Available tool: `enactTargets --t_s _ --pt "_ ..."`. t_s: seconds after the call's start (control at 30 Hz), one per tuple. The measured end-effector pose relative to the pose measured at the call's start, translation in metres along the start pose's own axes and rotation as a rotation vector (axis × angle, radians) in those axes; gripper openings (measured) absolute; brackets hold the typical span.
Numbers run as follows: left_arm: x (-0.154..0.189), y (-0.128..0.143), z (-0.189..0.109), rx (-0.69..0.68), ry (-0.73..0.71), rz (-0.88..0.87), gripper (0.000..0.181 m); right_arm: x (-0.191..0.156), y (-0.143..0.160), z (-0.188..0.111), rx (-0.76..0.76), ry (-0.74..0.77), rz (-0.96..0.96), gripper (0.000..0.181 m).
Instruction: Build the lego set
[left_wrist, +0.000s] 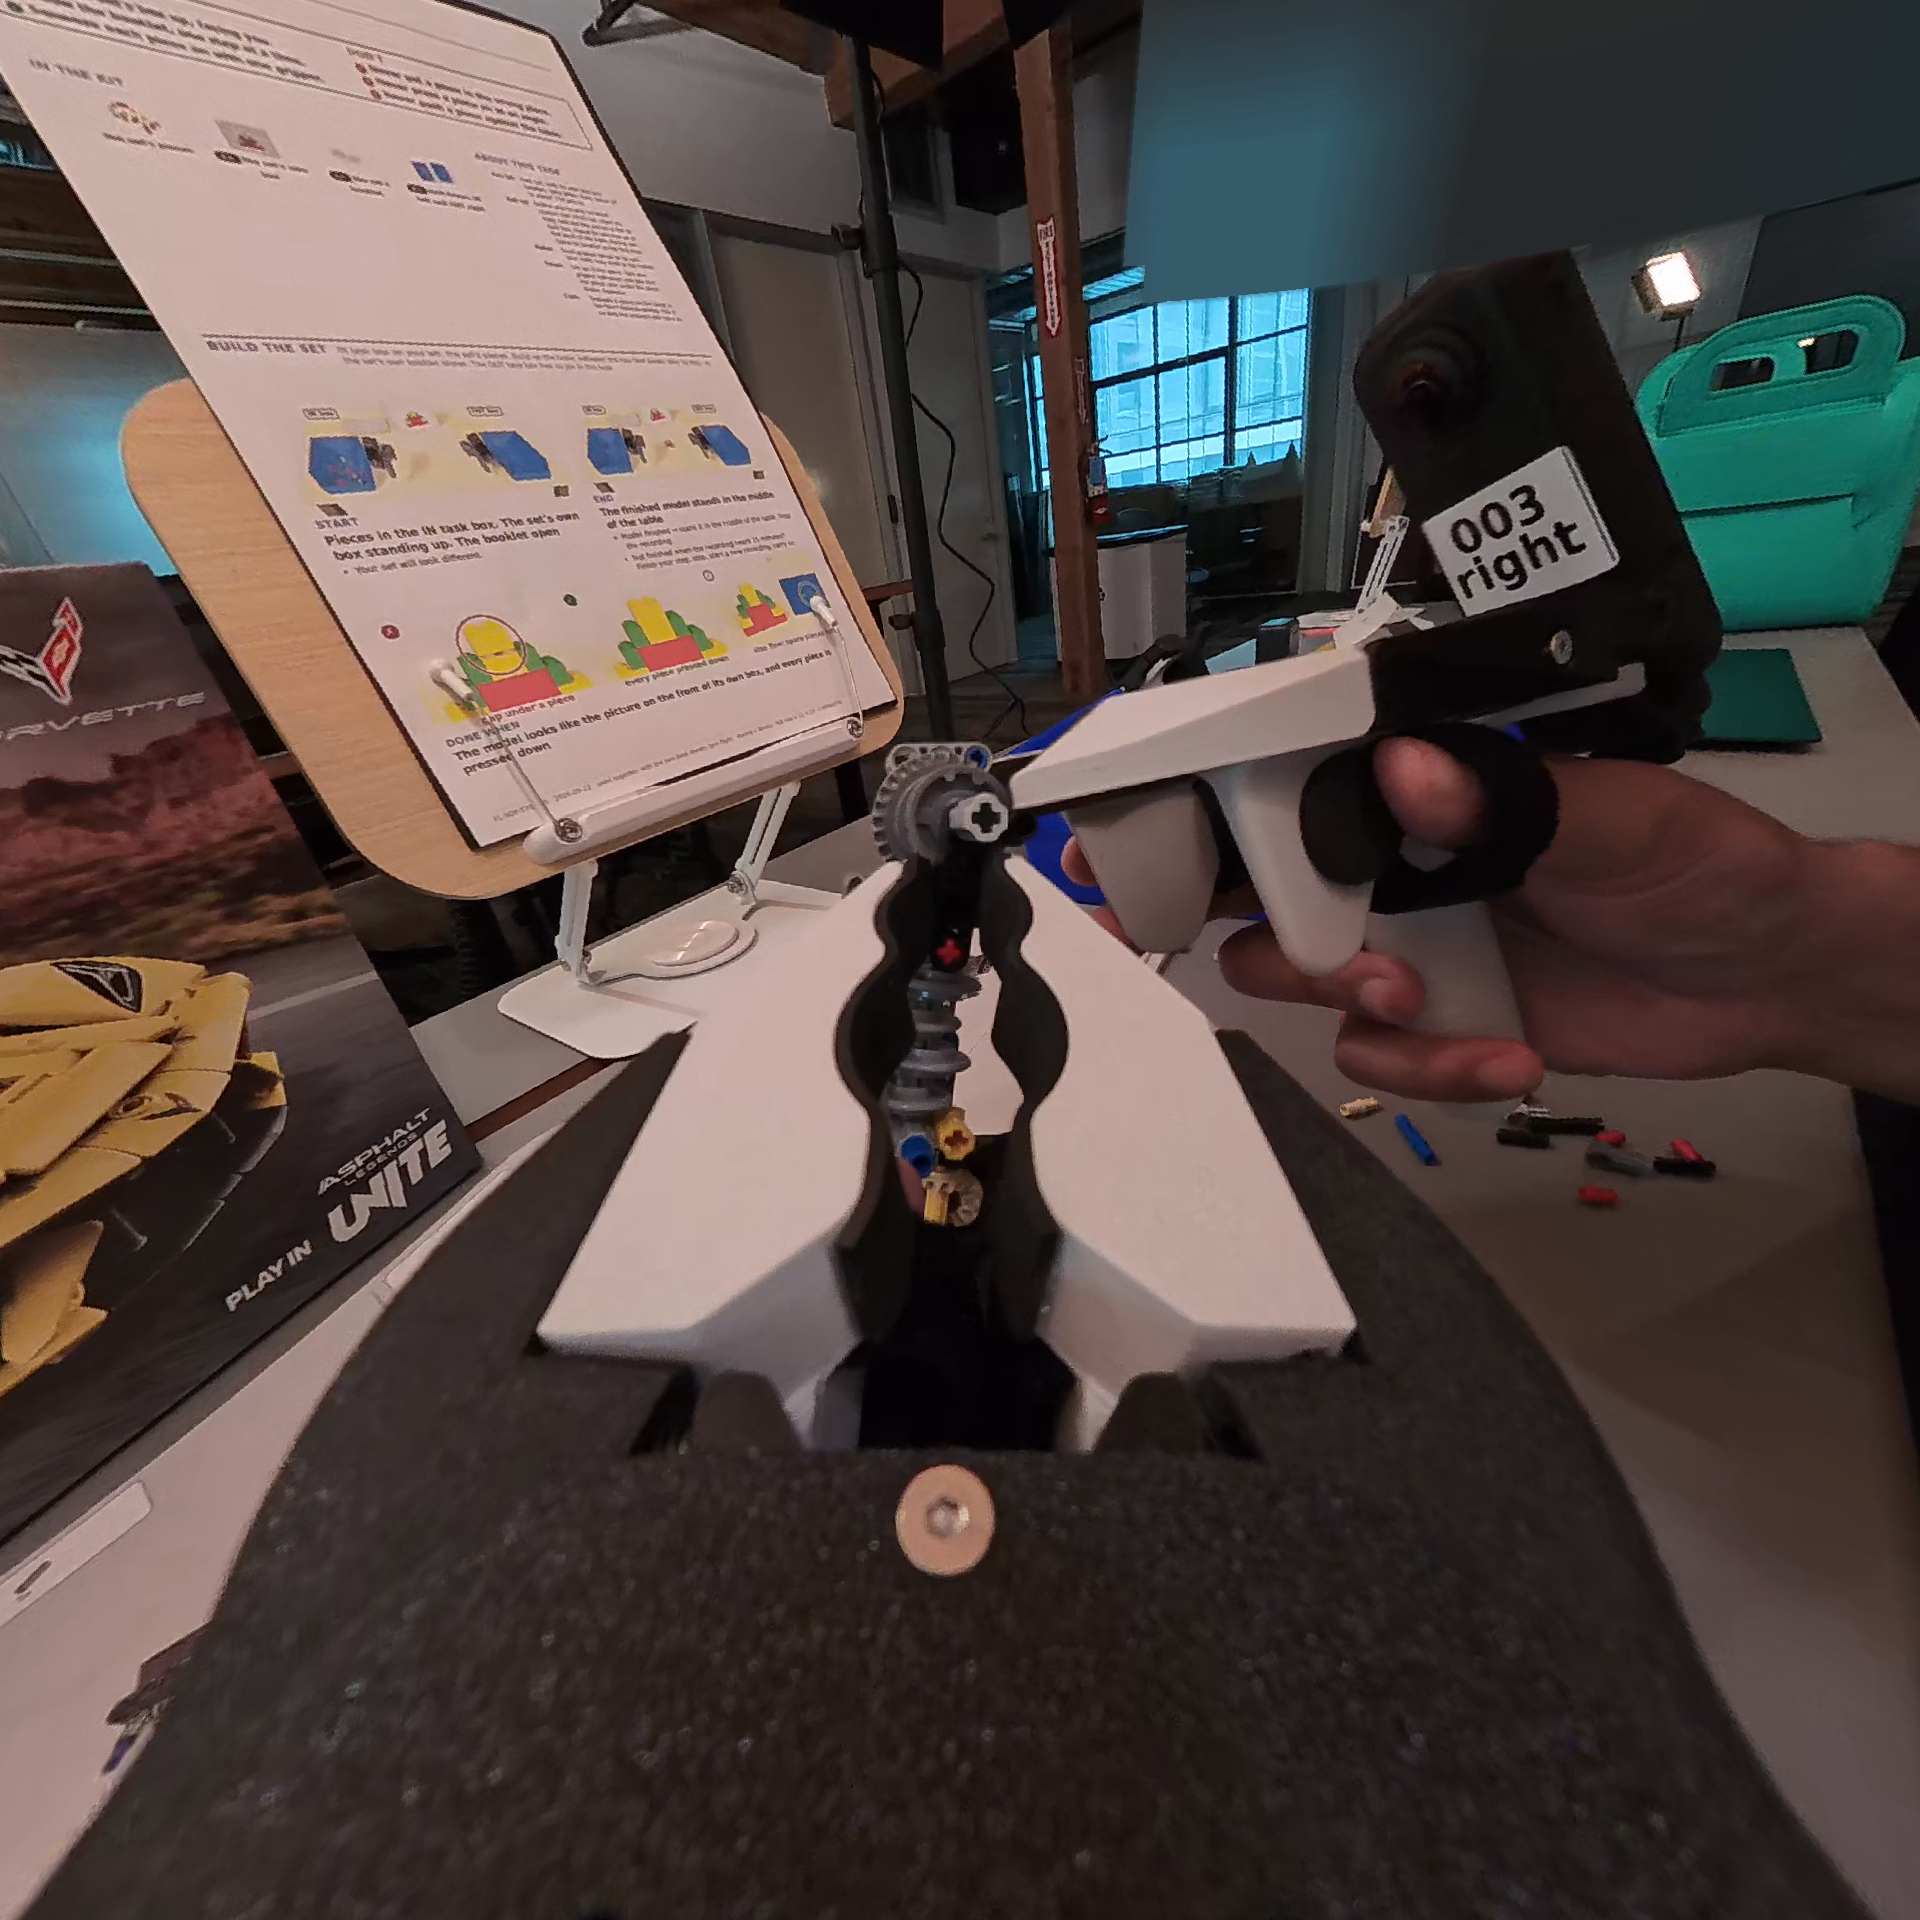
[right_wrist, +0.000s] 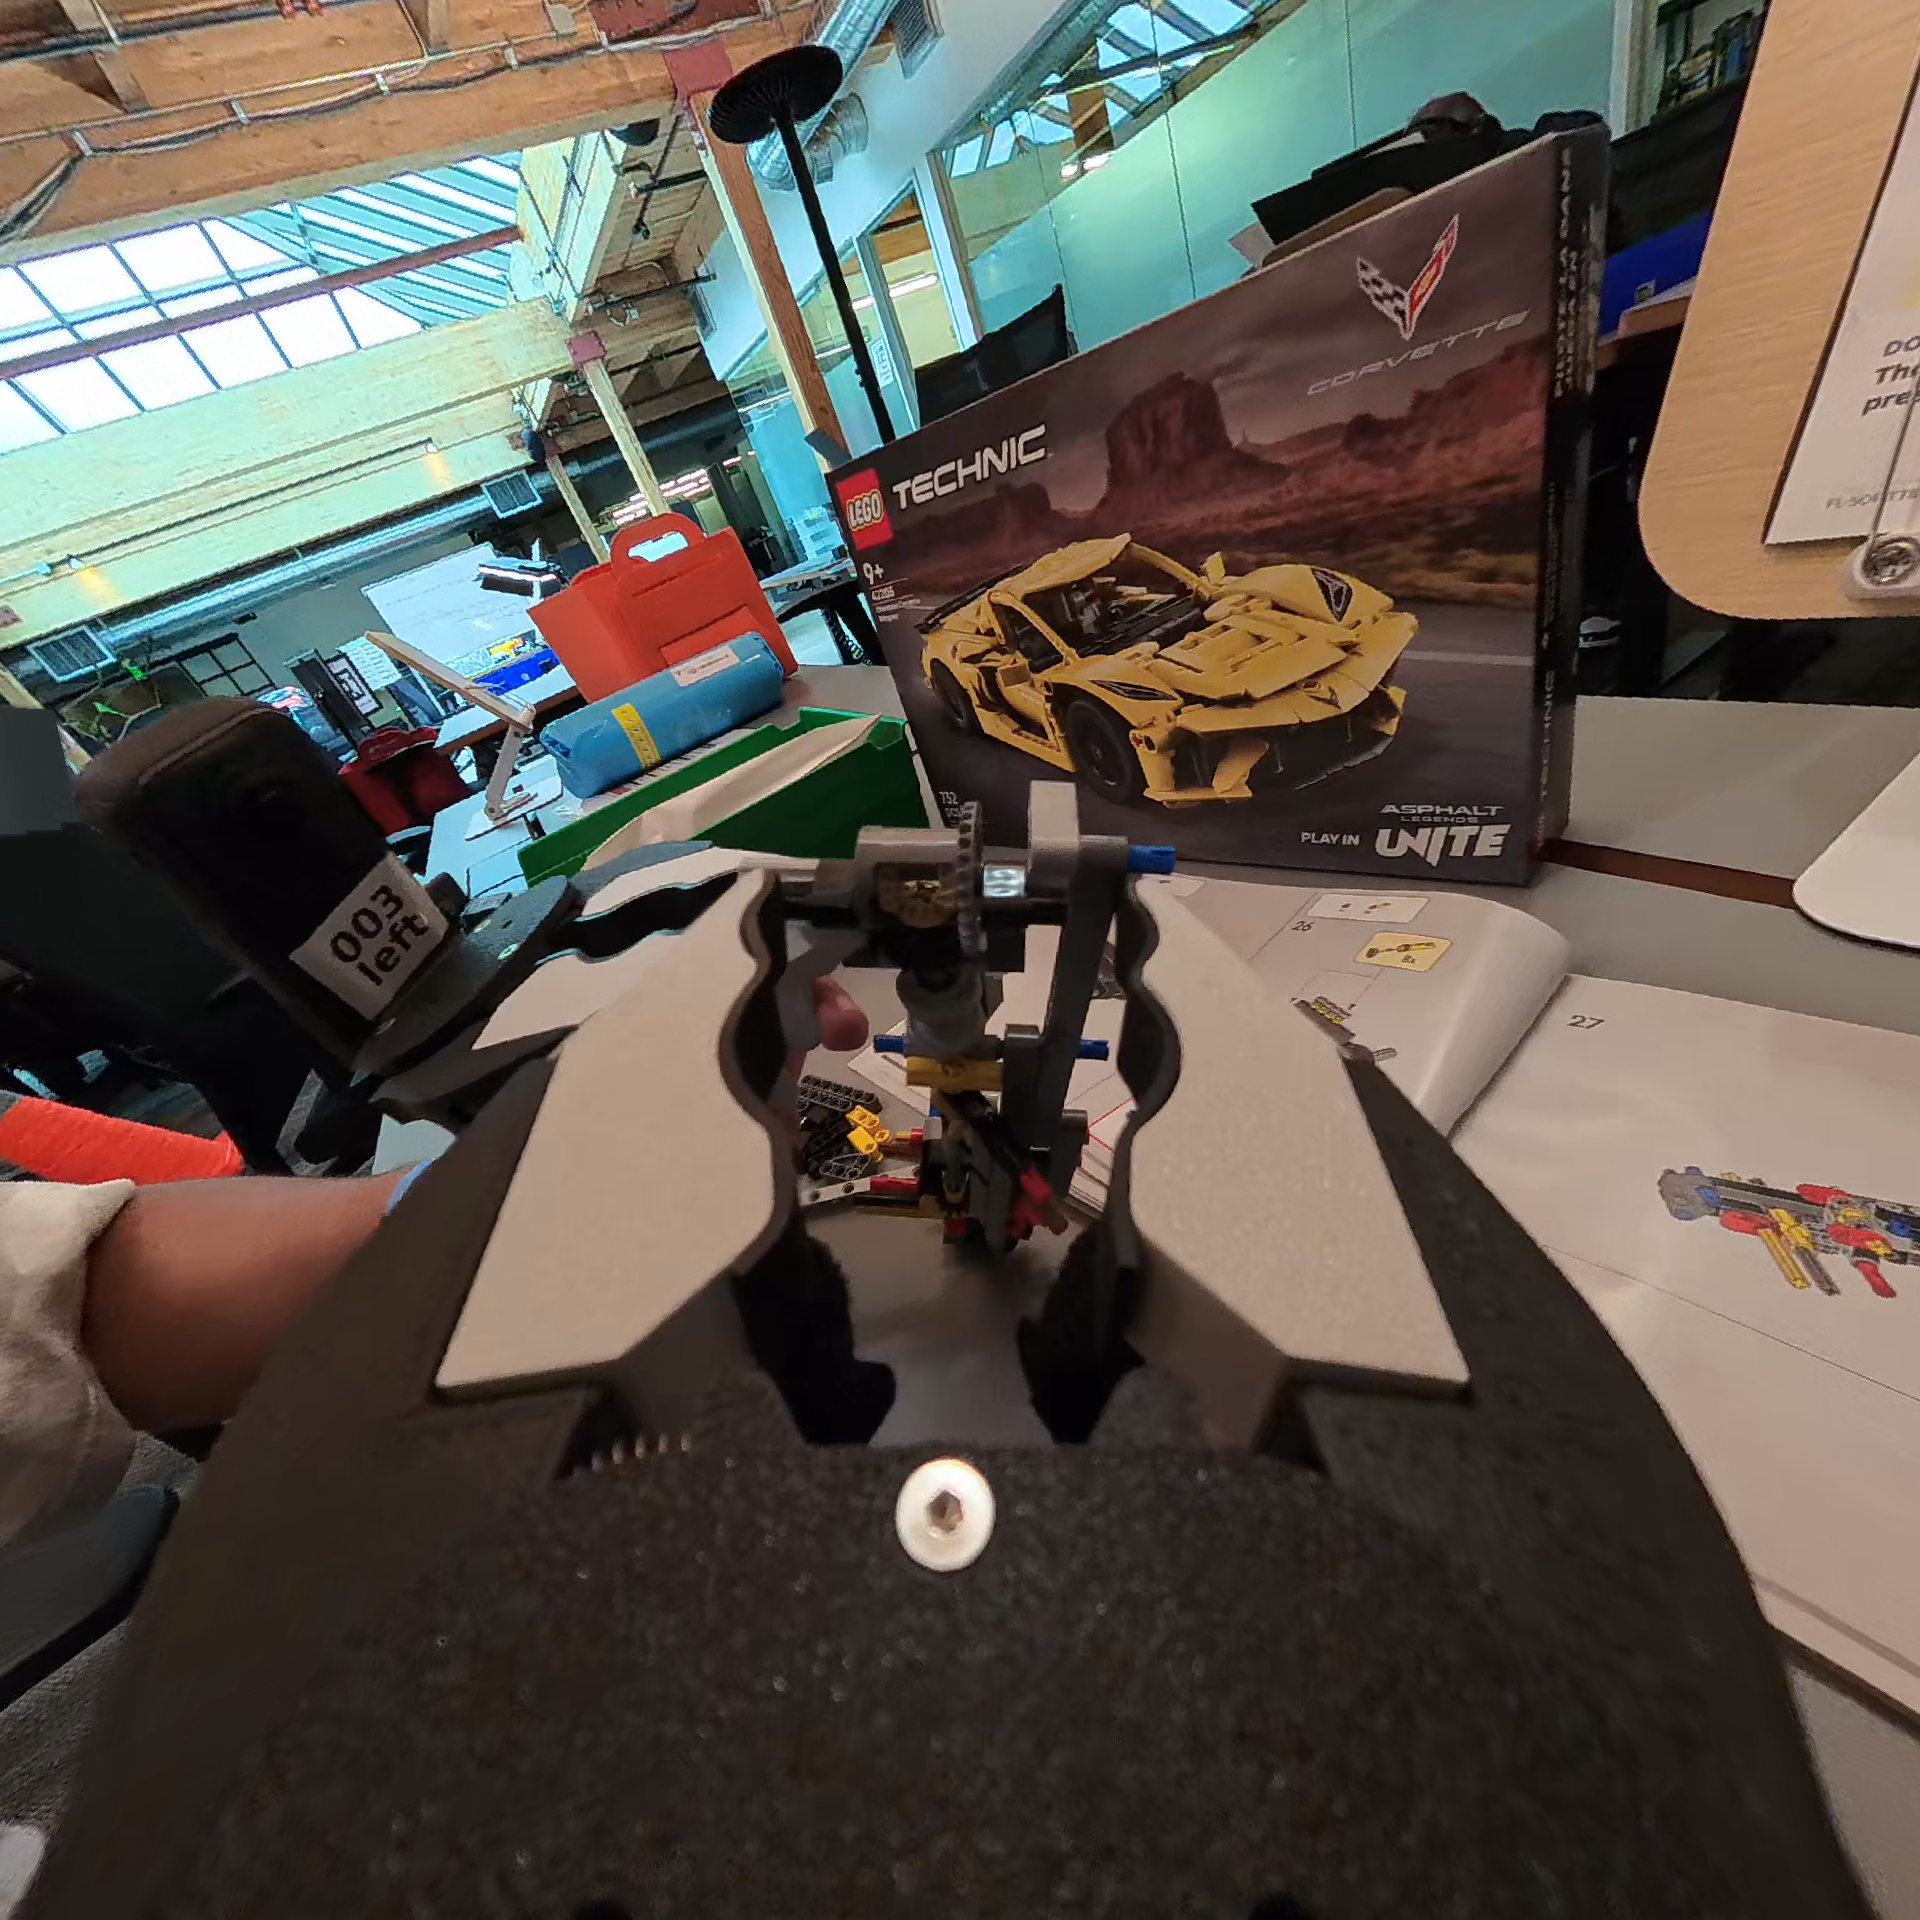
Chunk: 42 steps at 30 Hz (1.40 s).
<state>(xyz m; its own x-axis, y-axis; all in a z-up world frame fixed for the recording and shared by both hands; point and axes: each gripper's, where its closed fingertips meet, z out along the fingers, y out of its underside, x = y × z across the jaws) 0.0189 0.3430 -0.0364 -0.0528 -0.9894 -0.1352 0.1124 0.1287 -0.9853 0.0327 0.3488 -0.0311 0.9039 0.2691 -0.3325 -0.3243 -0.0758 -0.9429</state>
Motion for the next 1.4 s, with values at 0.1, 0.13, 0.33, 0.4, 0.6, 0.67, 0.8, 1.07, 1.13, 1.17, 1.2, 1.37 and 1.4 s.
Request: enactTargets --t_s 0.1,0.13,0.33,0.4,0.6,0.67,0.8,1.07,1.13,1.17,1.2,1.37,1.4 --pt "-0.0051 0.0000 -0.0008 0.001 -0.019 0.001 0.007 -0.0015 0.0017 0.0000 -0.013 -0.005 -0.014 0.067" --pt "-0.0063 0.0001 -0.0010 0.001 -0.019 -0.005 0.007 -0.0024 0.0017 -0.0001 -0.009 -0.010 -0.014 0.067" --pt "-0.0043 0.0003 -0.0008 0.002 -0.021 0.006 0.007 0.0004 0.0052 0.0031 -0.014 -0.016 0.022 0.061" --pt "-0.0040 0.0003 -0.0007 0.004 -0.023 0.007 0.007 0.0001 0.0056 0.0027 -0.012 -0.019 0.038 0.061" --pt "-0.0064 0.0006 -0.0003 -0.001 -0.078 0.047 0.006 0.0005 0.0055 0.0033 -0.007 0.005 0.050 0.063" --pt "-0.0071 0.0015 0.0003 -0.009 -0.088 0.050 0.006 -0.0010 0.0063 0.0041 -0.012 -0.002 0.059 0.069" --pt "-0.0042 0.0021 0.0004 -0.008 -0.087 0.070 0.007 0.0000 0.0075 0.0052 -0.014 0.020 0.053 0.067" --pt "0.0003 0.0013 0.0007 -0.012 -0.052 0.075 0.007 -0.0001 0.0074 0.0015 -0.020 0.018 0.013 0.064" --pt "0.0006 0.0010 0.0000 -0.013 -0.057 0.085 0.007 -0.0009 0.0077 0.0013 -0.030 0.014 -0.003 0.064" --pt "0.0006 0.0005 -0.0002 -0.012 -0.061 0.090 0.007 -0.0015 0.0071 0.0014 -0.026 0.011 -0.016 0.064" --pt "0.0007 -0.0001 -0.0003 -0.011 -0.061 0.092 0.007 -0.0019 0.0064 0.0013 -0.023 0.010 -0.034 0.063" --pt "0.0019 -0.0024 -0.0018 -0.009 -0.046 0.095 0.008 -0.0049 0.0042 0.0005 -0.016 0.011 -0.091 0.063" --pt "0.0023 -0.0025 -0.0019 -0.011 -0.040 0.096 0.007 -0.0051 0.0043 0.0002 -0.023 0.010 -0.095 0.063"
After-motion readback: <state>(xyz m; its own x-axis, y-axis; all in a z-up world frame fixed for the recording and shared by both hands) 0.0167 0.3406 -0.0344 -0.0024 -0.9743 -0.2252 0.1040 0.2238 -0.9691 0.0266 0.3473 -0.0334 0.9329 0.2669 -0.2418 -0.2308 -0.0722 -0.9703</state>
